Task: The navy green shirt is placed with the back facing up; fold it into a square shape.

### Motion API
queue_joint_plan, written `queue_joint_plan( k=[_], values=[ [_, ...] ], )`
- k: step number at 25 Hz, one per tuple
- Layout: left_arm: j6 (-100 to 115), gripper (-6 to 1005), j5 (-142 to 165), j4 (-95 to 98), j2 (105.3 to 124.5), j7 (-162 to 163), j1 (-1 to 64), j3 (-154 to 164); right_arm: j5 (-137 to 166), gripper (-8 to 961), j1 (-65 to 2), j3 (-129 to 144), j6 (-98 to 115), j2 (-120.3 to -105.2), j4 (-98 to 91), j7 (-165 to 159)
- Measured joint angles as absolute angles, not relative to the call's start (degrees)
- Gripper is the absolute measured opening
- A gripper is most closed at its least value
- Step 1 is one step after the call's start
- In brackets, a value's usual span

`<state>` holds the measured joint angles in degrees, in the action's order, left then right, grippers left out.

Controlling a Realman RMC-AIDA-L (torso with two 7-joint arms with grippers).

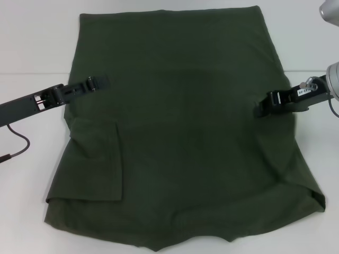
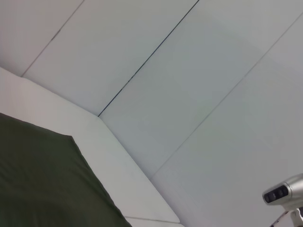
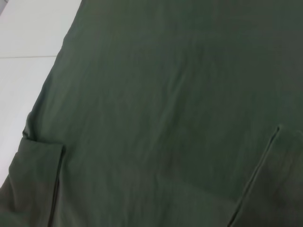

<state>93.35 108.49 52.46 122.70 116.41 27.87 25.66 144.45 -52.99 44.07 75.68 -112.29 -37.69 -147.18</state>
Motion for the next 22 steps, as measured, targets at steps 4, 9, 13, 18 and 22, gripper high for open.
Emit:
queue_joint_plan(
  k=[4,9,13,18,22],
  values=[
    [93.0,884,108.4,52.3,122.63,116.4,27.9,25.7,140.1,49,-52.2,43.6,76.3,-111.79,-36.6,-146.2],
    [92.6,882,108.6,51.9,122.27,117.0,27.8,24.4,130.5,258,-50.0,42.9,78.6,-110.47,-34.7,-143.6],
    [93.2,880,112.7,52.0,120.9,122.7,27.6,23.4,127.1,384,-47.4,42.5,81.3,-108.88,-36.7,-141.9],
    [99.4,877,123.0,53.2,118.46,133.2,27.4,21.0,128.5,556,-45.0,42.6,83.8,-106.26,-39.2,-142.0],
    [105.2,874,129.5,53.9,118.11,139.7,26.6,16.3,126.9,709,-42.6,39.4,83.7,-105.47,-39.4,-140.6]
  ],
)
